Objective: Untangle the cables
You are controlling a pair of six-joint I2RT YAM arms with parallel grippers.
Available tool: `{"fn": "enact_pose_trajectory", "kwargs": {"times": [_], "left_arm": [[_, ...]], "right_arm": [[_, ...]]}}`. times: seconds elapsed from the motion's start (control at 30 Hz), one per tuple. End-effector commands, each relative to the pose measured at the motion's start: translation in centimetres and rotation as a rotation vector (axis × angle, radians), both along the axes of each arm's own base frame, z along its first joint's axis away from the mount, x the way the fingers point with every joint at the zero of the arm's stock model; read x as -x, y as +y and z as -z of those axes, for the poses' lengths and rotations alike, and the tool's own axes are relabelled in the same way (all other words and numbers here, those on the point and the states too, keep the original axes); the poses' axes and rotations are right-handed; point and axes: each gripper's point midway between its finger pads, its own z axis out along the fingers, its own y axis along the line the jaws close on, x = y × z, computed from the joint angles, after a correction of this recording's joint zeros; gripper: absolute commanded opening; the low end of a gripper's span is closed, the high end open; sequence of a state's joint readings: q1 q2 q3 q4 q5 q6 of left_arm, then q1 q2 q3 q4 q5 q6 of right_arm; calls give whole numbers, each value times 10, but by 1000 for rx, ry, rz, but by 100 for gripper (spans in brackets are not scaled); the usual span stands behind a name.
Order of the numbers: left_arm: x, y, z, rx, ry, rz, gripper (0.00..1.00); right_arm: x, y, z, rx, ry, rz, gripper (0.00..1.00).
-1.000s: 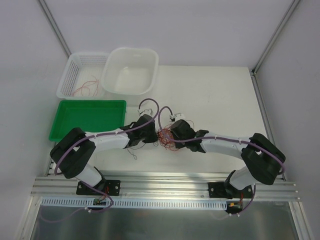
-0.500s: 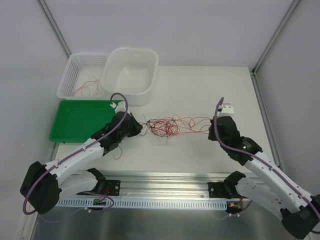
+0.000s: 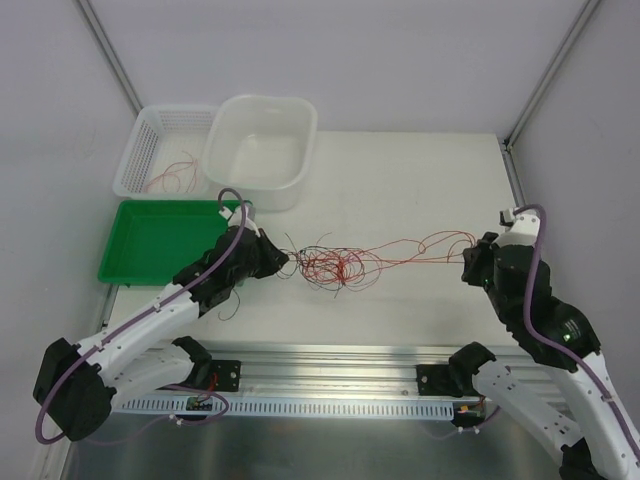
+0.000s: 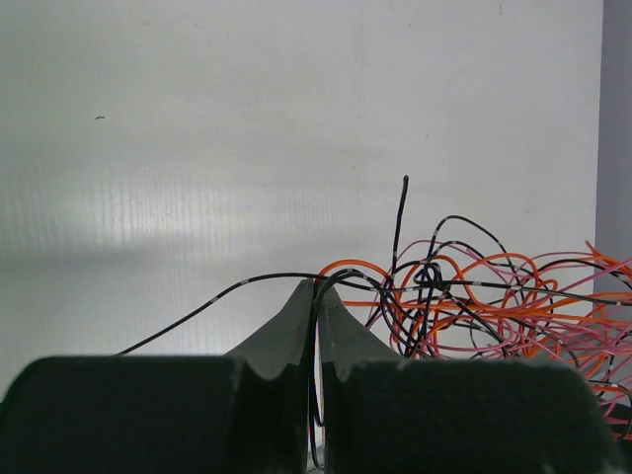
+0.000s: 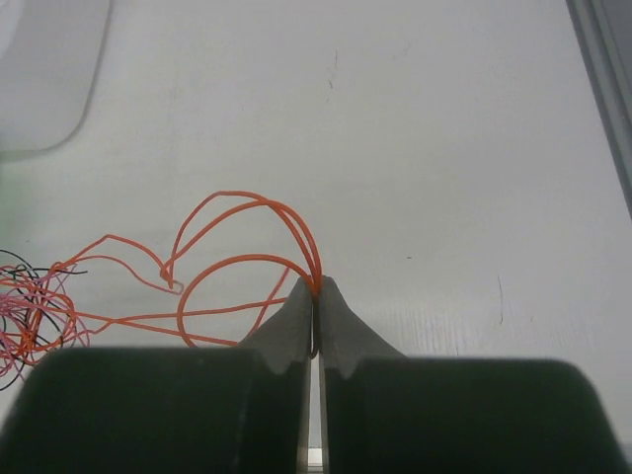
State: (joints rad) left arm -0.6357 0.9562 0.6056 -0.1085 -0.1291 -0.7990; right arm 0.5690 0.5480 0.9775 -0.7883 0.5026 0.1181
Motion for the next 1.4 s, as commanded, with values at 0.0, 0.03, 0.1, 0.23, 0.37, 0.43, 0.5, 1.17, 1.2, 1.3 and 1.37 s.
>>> {"fn": "enact_pose_trajectory", "kwargs": {"times": [0.0, 0.03, 0.1, 0.23, 0.37, 0.43, 0.5, 1.17, 1.2, 1.3, 1.37], "left_arm": [[1, 25, 34, -146, 89, -64, 0], [2, 25, 42, -161, 115, -58, 0], [9, 19, 63, -178, 195, -25, 0], [21, -13, 69, -214, 201, 87, 0], [29, -52, 52, -246, 113, 253, 0], [33, -68, 50, -212, 115, 322, 0], [35, -78, 48, -188, 95, 366, 0], [58, -94, 49, -104, 99, 410, 0], [58, -94, 49, -101, 99, 410, 0], [60, -93, 51, -100, 102, 408, 0], [57, -95, 47, -85, 82, 402, 0]], "right_arm": [[14, -49, -44, 80, -105, 166, 1], [14, -45, -48, 71, -113, 148, 1], [9, -25, -51, 44, -92, 53, 2], [1, 15, -1, 54, 106, -107, 40], [10, 63, 57, -9, 249, -341, 60], [17, 95, 61, -68, 240, -513, 66], [21, 115, 71, -75, 252, -606, 69], [-1, 263, 152, 14, 321, -1046, 70], [-2, 266, 157, 16, 323, -1049, 70], [-4, 276, 176, 10, 337, -1080, 68], [-3, 284, 189, -1, 351, -1111, 67]]}}
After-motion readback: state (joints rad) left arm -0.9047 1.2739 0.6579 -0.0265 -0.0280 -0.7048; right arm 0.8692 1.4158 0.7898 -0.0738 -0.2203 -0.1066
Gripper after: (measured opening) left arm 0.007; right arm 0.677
